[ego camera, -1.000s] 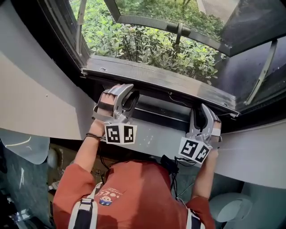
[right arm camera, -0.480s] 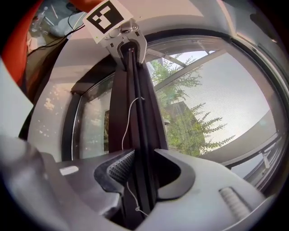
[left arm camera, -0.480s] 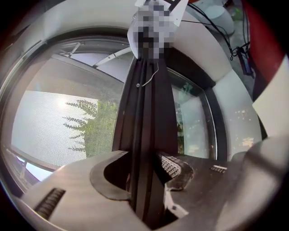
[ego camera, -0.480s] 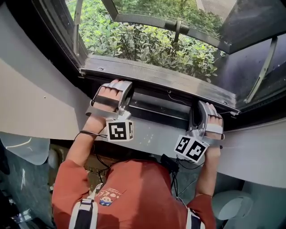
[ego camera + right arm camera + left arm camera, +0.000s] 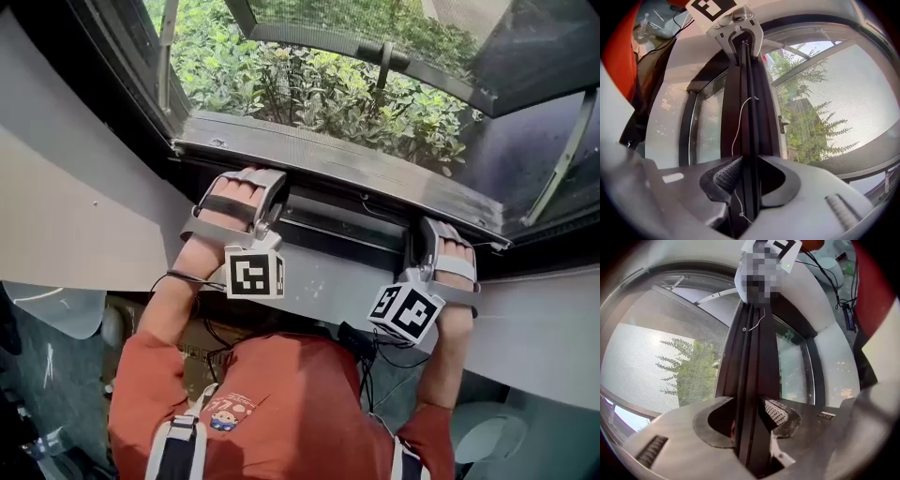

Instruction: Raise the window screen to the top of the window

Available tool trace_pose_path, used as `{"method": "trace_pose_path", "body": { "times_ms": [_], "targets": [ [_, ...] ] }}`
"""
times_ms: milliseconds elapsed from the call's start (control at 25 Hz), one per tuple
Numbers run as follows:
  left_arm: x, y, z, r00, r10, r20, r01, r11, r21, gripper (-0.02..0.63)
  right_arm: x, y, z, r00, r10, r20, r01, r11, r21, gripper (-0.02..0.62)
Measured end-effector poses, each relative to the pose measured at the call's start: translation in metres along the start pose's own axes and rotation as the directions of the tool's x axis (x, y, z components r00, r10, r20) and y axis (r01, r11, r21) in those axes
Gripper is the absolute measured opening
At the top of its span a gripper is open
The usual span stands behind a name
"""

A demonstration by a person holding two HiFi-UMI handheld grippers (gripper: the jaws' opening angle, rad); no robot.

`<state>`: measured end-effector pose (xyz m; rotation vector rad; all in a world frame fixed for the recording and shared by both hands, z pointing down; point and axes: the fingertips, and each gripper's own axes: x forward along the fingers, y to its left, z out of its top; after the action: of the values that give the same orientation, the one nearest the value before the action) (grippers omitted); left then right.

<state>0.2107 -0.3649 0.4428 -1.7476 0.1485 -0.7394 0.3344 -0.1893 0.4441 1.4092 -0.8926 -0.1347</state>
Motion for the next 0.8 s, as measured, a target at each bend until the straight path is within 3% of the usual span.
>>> {"method": "trace_pose_path", "body": {
  "times_ms": [200, 320, 440, 480, 800],
  "targets": [
    [-0.002, -0.0013, 0.0015, 0.995, -0.073, 0.064, 0.077, 0.995, -0.067, 0.15, 0.0007, -0.0006, 0.0008, 0.997, 0.054, 0.05, -0.057, 0.996, 0.066, 0.101],
    [-0.0019, -0.003, 0.004, 0.987, -0.12, 0.11, 0.13, 0.988, -0.088, 0.149, 0.0012, -0.0002, 0.0002, 0.988, 0.074, 0.136, -0.092, 0.986, 0.137, 0.101],
    [-0.0018, -0.0037, 0.0042, 0.984, -0.133, 0.114, 0.145, 0.984, -0.1, 0.147, 0.0009, 0.004, 0.0015, 0.976, 0.064, 0.208, -0.099, 0.982, 0.161, 0.112],
    [-0.0024, -0.0042, 0.0035, 0.985, -0.137, 0.108, 0.147, 0.984, -0.097, 0.147, 0.0007, 0.0062, 0.0026, 0.975, 0.067, 0.212, -0.101, 0.983, 0.15, 0.167],
    [-0.0055, -0.002, 0.0049, 0.981, -0.138, 0.134, 0.151, 0.983, -0.1, 0.124, -0.0064, 0.0014, 0.0022, 0.959, 0.087, 0.269, -0.145, 0.968, 0.203, 0.144]
  ]
}}
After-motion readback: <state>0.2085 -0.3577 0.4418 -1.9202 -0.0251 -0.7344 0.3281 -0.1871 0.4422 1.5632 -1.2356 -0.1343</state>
